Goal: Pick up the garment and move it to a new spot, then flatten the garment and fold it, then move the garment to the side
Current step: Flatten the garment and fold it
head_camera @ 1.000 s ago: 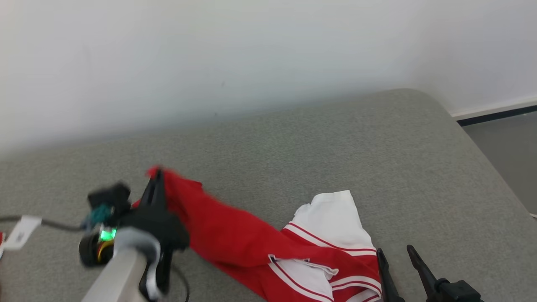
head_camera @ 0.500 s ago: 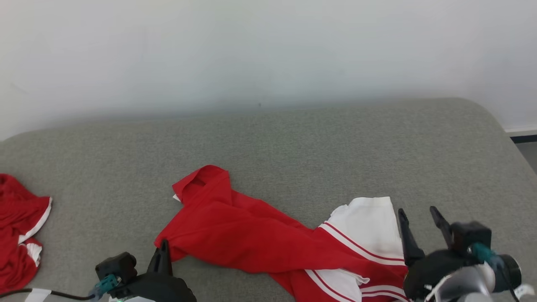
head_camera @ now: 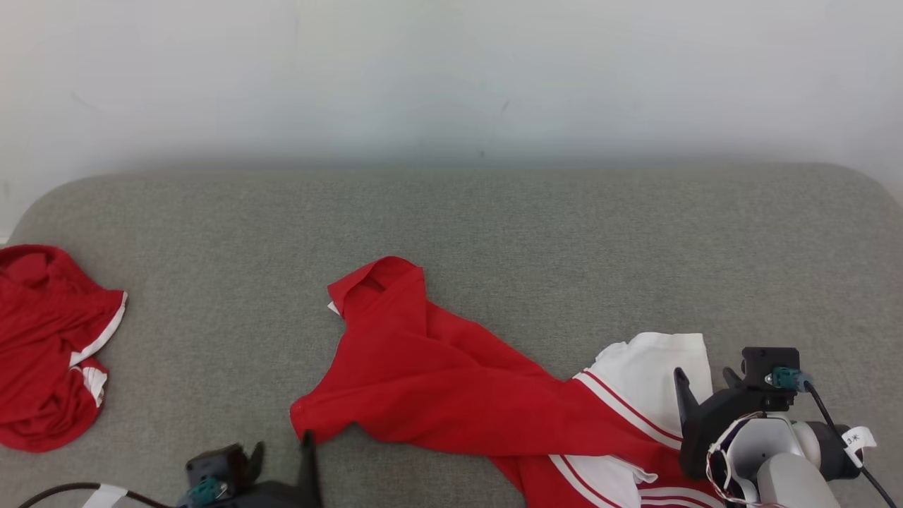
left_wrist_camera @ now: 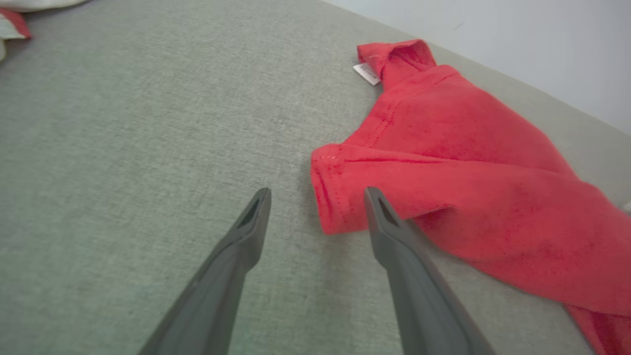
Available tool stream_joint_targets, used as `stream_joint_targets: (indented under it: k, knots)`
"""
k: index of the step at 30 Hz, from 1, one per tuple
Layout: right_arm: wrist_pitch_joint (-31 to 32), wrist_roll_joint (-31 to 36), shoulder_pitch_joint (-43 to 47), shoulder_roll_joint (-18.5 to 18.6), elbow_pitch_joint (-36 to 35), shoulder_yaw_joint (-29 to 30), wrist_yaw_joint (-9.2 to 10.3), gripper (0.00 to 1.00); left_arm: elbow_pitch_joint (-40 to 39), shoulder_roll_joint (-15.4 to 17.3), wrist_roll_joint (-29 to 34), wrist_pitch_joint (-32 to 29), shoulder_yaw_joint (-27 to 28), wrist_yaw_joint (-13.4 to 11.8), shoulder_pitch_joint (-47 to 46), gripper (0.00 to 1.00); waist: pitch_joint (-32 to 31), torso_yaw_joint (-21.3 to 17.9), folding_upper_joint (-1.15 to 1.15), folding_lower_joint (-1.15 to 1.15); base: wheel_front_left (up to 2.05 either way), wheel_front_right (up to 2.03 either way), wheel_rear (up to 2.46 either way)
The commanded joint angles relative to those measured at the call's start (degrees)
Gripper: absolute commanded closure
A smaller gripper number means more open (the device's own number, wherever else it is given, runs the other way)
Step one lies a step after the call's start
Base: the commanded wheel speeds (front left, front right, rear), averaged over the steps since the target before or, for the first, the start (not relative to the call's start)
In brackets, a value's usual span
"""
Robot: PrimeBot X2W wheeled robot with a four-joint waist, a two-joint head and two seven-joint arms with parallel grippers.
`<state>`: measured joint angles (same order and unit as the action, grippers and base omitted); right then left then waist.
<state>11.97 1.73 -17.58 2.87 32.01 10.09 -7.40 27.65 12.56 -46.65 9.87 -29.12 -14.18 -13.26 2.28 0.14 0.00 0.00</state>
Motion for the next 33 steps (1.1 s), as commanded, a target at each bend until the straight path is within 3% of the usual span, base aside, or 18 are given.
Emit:
stream_joint_targets:
  k: [1, 4, 7, 13, 17, 23, 28, 33]
  knots:
    - [-0.87, 0.57, -1.03, 0.06, 0.49, 0.25, -0.18, 0.0, 0.74, 0.84, 0.39, -0.29, 0.07, -0.64, 0.15, 0.0, 0.53, 0.87, 0.0, 0.0, 0.0, 0.0, 0.0]
    - [-4.03, -0.39, -1.7, 0.06, 2.99, 0.92, -0.18, 0.0, 3.02, 2.7, 0.95, -0.48, 0.37, -2.94, 2.43, 0.0, -0.05, 1.28, 0.0, 0.0, 0.0, 0.0, 0.0]
    - [-6.17, -0.59, -0.55, 0.05, 3.49, 1.35, -0.18, 0.0, 3.01, 3.33, 0.05, 0.54, 1.51, -3.15, 4.04, 0.0, -1.35, 1.55, 0.0, 0.0, 0.0, 0.0, 0.0]
    - [-13.17, -2.46, 3.61, 0.05, -2.11, 2.69, -0.18, 0.0, -3.34, 2.97, -0.72, 4.37, 3.3, 2.85, 6.27, 0.0, -3.79, 1.72, 0.0, 0.0, 0.0, 0.0, 0.0]
    - [-16.04, -4.66, 7.72, 0.02, -6.74, 2.4, -0.18, 0.0, -5.84, 3.0, 0.33, 5.19, 4.65, 4.04, 6.96, 0.0, -5.09, 0.84, 0.0, 0.0, 0.0, 0.0, 0.0]
    - [-10.52, -4.13, 7.76, 0.05, -7.66, 0.39, -0.18, 0.0, -1.63, 3.42, 0.73, -1.41, 2.2, 4.38, 2.15, 0.0, -5.28, -1.02, 0.0, 0.0, 0.0, 0.0, 0.0]
    - [-3.49, -3.1, 3.51, 0.03, -3.51, -2.28, -0.18, 0.0, 3.52, 2.82, -0.46, -8.89, 0.67, 4.57, -3.18, 0.0, -3.97, -1.89, 0.0, 0.0, 0.0, 0.0, 0.0]
    - [-1.49, -1.91, 0.42, 0.63, -1.15, -2.46, -0.18, 0.0, 6.41, 2.63, -1.35, -13.93, 0.1, 4.72, -6.24, 0.0, -2.84, -1.55, 0.0, 0.0, 0.0, 0.0, 0.0]
